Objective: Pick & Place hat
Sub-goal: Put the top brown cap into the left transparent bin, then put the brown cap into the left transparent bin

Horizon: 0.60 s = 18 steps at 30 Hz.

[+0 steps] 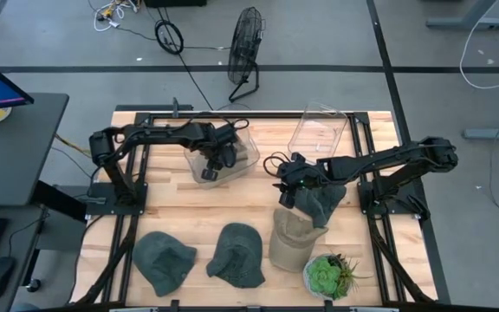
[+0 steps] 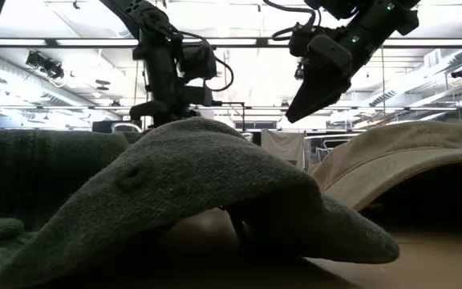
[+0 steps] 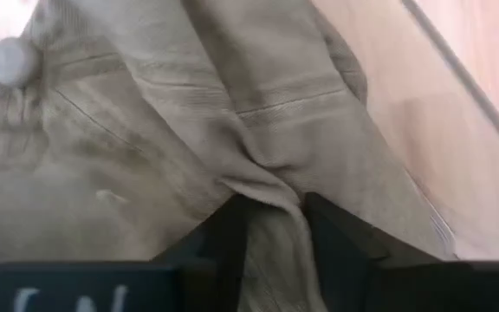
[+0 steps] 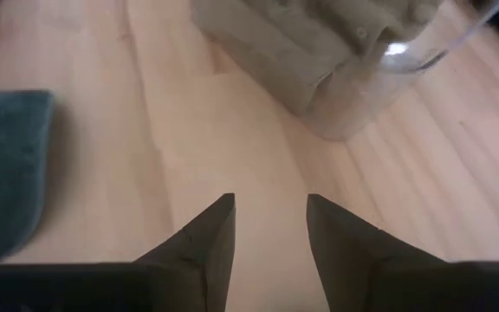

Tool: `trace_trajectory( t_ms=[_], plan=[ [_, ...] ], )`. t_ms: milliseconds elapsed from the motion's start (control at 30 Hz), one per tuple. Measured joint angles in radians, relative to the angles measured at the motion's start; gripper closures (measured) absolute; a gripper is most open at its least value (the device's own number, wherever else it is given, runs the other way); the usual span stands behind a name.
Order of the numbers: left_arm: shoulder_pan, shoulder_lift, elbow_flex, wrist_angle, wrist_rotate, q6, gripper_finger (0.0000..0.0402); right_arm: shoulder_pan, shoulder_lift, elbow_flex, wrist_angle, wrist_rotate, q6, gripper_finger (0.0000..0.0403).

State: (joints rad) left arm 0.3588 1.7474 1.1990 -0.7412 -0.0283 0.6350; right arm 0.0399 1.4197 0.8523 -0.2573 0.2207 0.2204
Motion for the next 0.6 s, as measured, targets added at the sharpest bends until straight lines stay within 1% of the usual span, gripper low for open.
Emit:
trace_trajectory(
  t_ms=[67,167,300,367,467,600],
  plan=[
    [-0.011,-0.019,0.016,-0.042,-0.02,-0.016,0.0261,0.0,0.001,0.026,-0.054,-0.051,0.002,0.0254],
    [-0.035,-0.054,0.068,-0.098,-0.037,-0.014,0.0249,0.007,0.001,0.103,-0.17,-0.106,0.007,0.0254],
    [-0.06,-0.102,0.141,-0.175,-0.059,-0.029,0.0244,0.033,0.001,0.208,-0.354,-0.164,0.013,0.0254],
    [-0.065,-0.13,0.163,-0.179,-0.061,-0.047,0.0244,0.049,0.0,0.239,-0.407,-0.231,0.067,0.0254],
    [-0.065,-0.17,0.176,-0.17,-0.062,-0.048,0.0249,0.078,0.0,0.241,-0.426,-0.338,0.174,0.0254],
    [-0.065,-0.186,0.176,-0.126,-0.061,-0.08,0.0257,0.139,0.018,0.195,-0.424,-0.364,0.298,0.0254]
  ],
)
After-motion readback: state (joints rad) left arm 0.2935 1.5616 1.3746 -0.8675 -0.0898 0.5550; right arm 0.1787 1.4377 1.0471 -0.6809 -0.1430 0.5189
